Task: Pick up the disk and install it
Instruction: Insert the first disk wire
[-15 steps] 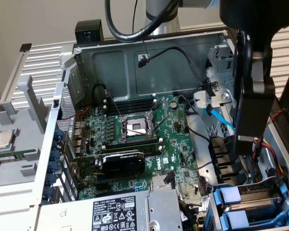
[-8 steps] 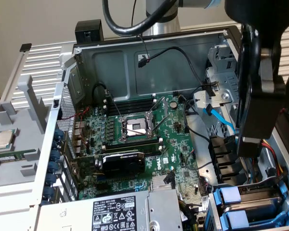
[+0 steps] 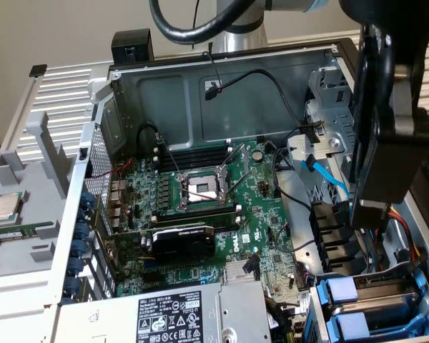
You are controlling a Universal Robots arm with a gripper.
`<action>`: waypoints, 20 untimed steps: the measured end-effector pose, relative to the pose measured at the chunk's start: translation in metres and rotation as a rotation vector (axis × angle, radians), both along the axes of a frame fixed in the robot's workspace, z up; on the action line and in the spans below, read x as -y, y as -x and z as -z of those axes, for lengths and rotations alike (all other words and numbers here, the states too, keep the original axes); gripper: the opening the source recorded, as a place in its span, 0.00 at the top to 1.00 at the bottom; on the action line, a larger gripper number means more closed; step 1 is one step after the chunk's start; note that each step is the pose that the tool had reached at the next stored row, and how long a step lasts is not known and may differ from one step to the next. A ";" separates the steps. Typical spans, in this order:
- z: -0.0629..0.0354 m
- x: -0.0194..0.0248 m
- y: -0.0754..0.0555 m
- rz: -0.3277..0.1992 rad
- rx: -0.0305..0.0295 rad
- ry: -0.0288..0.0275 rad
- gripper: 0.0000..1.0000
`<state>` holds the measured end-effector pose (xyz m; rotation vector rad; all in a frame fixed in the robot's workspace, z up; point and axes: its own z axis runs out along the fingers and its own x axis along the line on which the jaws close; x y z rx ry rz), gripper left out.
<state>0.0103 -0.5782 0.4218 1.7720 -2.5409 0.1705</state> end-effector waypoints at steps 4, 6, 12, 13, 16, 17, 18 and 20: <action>-0.0002 -0.0001 -0.001 -0.048 -0.0055 -0.0160 0.51; -0.0002 0.0000 -0.002 -0.072 -0.0056 -0.0176 0.51; -0.0019 0.0000 -0.008 -0.121 -0.0057 -0.0297 0.51; -0.0021 0.0000 -0.009 -0.130 -0.0057 -0.0307 0.51; -0.0023 0.0001 -0.012 -0.156 -0.0059 -0.0332 0.51; -0.0022 0.0004 -0.014 -0.161 -0.0059 -0.0333 0.51; -0.0021 0.0012 -0.015 -0.164 -0.0060 -0.0335 0.51; -0.0022 0.0041 -0.017 -0.167 -0.0060 -0.0333 0.51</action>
